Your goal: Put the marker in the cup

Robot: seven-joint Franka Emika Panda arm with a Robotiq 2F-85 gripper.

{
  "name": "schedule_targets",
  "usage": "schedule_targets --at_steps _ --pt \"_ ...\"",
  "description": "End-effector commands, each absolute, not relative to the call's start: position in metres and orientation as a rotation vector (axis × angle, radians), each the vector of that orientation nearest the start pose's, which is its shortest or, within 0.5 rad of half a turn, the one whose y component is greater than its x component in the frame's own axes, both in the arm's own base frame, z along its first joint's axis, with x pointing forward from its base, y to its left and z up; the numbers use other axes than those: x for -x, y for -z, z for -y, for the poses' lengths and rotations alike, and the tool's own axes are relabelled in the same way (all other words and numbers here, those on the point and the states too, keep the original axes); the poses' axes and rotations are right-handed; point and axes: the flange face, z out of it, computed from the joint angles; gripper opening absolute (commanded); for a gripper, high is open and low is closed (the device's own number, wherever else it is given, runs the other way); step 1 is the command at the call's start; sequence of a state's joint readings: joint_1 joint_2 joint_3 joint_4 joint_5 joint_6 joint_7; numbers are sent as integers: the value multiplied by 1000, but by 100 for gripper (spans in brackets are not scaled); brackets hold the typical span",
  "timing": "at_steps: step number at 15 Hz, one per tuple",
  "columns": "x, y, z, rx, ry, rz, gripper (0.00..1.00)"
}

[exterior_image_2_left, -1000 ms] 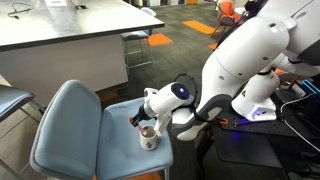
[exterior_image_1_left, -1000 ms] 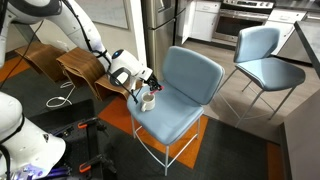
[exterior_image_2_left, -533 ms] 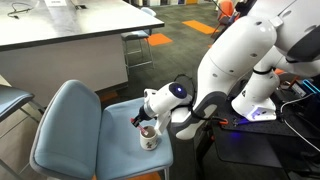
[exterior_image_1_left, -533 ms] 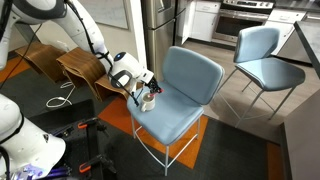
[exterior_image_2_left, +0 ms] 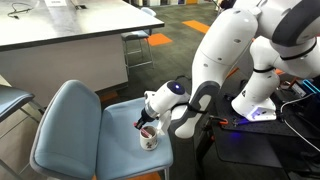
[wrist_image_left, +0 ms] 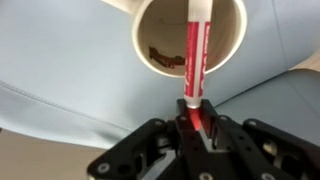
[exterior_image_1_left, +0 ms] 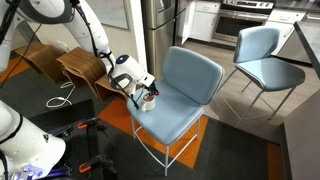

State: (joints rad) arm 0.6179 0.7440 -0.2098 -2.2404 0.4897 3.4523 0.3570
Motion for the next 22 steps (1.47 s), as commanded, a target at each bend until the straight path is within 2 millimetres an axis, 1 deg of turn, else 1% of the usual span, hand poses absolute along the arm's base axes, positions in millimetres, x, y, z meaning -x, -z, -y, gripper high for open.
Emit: schedule_targets --at_steps 1,2,3,4,5,8,10,11,12,13,16,18,20,22 --pt "-511 -109 -156 2944 742 -497 5" --pt "-510 -109 -157 2946 726 -479 5" --pt "-509 -110 -158 2948 711 -470 44" --pt "-508 -110 -159 2950 703 -451 46" --pt "-507 -110 -161 2950 699 -436 52" --pt "-498 -114 -168 2952 679 -426 76" --pt "-494 -120 -171 2941 653 -423 89" --pt "-494 -123 -172 2941 632 -436 98" --pt "-493 -129 -173 2946 592 -427 100" --pt "-493 -133 -172 2960 548 -426 100" --pt "-501 -147 -167 2993 297 -412 100" --pt "-508 -154 -158 3024 136 -380 100" --pt "-515 -161 -146 3053 25 -338 100" --pt "-521 -166 -136 3069 -49 -298 100"
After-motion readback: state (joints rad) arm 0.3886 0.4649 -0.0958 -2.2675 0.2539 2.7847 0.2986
